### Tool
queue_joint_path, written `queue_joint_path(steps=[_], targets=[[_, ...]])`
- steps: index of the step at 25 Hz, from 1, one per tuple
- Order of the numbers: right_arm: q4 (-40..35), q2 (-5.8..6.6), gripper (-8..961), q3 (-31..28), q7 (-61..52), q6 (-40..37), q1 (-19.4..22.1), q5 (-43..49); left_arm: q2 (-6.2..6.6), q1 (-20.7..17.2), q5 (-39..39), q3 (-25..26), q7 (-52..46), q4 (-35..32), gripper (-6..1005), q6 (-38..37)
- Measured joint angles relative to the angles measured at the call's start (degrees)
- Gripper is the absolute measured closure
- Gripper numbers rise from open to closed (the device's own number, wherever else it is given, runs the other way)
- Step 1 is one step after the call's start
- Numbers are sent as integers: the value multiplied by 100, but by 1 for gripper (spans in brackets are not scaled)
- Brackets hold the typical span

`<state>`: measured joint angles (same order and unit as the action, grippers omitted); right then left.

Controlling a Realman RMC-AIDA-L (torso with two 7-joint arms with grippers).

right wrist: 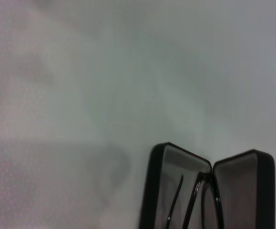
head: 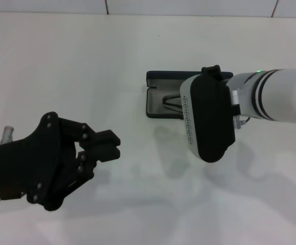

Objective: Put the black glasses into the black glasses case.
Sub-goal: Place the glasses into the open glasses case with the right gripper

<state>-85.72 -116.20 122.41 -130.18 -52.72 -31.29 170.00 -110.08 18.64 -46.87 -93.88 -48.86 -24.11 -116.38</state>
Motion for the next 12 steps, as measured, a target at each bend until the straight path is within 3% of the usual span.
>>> queue_joint_path(steps=[12], targets=[[224, 0, 902, 98, -56, 483, -10, -4, -83, -55, -76, 171, 0, 138, 901, 3]])
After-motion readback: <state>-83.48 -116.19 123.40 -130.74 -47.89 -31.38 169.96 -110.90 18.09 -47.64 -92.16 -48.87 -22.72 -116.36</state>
